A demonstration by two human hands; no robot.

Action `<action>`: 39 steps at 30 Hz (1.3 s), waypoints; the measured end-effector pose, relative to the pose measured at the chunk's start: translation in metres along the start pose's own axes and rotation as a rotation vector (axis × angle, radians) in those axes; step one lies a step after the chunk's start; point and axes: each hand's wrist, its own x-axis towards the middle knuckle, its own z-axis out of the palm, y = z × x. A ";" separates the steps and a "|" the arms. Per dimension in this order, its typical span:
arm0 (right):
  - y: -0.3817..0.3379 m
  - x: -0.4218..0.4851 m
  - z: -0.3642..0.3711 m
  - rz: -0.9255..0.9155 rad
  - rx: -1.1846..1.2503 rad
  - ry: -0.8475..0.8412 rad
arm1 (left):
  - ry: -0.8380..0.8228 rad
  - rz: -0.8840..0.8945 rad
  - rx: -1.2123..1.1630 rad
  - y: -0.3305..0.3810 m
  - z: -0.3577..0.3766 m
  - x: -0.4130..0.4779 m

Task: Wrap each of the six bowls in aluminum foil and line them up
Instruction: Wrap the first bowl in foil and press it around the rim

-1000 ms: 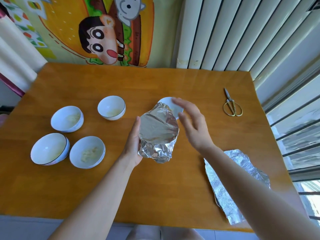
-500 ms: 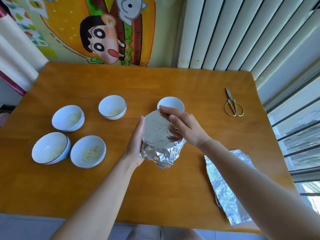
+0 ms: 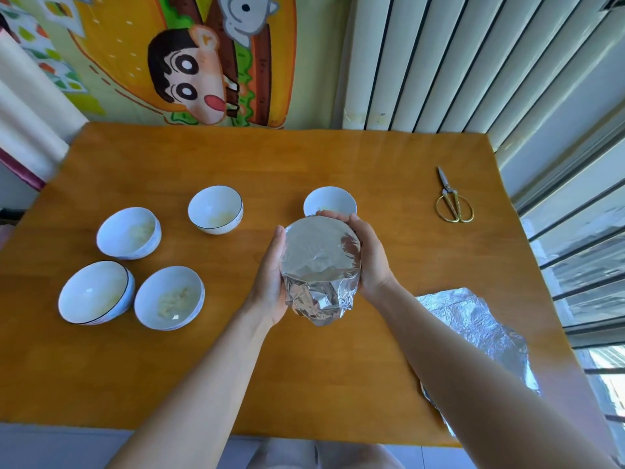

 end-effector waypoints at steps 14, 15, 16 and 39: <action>-0.006 0.002 0.003 -0.003 0.018 -0.013 | 0.022 0.020 -0.009 -0.002 -0.001 0.004; -0.006 0.003 0.004 -0.006 0.028 -0.011 | 0.024 0.027 -0.016 -0.002 0.000 0.005; -0.007 0.004 0.004 -0.004 0.033 -0.009 | 0.026 0.033 -0.021 -0.002 0.000 0.005; 0.007 -0.022 0.060 -0.265 -0.735 0.296 | 0.497 0.435 -0.214 -0.004 0.023 0.013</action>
